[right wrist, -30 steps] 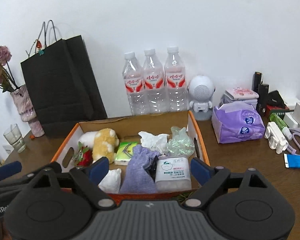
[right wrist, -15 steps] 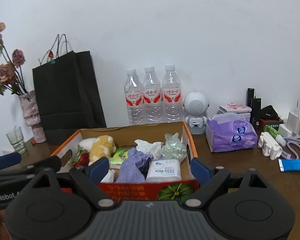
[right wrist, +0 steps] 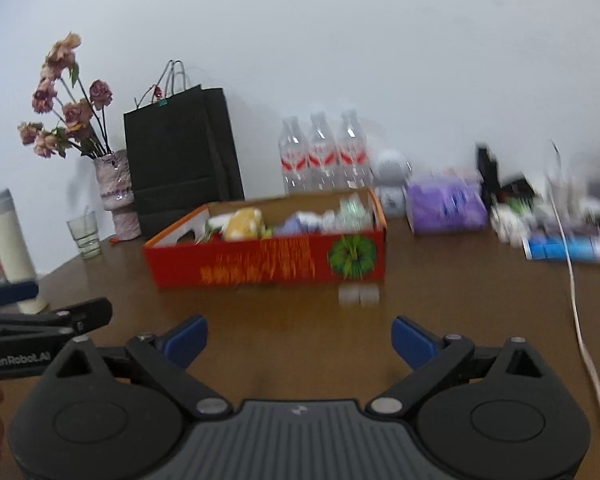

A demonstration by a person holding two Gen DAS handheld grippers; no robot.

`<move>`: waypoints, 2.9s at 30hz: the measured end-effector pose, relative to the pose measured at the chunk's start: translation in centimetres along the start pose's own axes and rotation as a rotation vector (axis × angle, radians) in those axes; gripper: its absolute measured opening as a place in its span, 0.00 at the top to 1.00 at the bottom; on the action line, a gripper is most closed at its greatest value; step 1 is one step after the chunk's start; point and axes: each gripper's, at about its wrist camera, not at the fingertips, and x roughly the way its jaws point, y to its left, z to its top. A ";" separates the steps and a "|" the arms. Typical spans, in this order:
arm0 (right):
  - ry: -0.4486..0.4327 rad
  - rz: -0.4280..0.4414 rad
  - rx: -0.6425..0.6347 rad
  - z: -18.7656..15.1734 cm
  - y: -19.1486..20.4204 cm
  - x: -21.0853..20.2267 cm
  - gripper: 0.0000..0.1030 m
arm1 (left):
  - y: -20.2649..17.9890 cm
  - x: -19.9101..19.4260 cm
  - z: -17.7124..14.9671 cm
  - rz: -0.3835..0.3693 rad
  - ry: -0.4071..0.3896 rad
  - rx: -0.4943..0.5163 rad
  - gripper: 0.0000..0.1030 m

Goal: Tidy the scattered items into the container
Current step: 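Withdraw both open tools from the box back toward the table, then grasp the small clear plastic piece on the table with the right tool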

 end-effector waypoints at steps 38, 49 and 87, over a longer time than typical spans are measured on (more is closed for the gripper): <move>0.006 -0.058 -0.107 -9.7 2.4 -10.1 0.05 | -1.7 -8.3 -8.3 -0.017 0.005 0.072 0.00; 0.105 -0.060 -0.142 -2.5 0.5 -2.4 0.06 | -1.1 -0.1 -2.5 -0.049 0.126 0.027 0.00; 0.073 -0.048 -0.149 5.7 -1.0 10.2 0.96 | -0.2 10.5 4.4 0.010 0.148 -0.053 0.00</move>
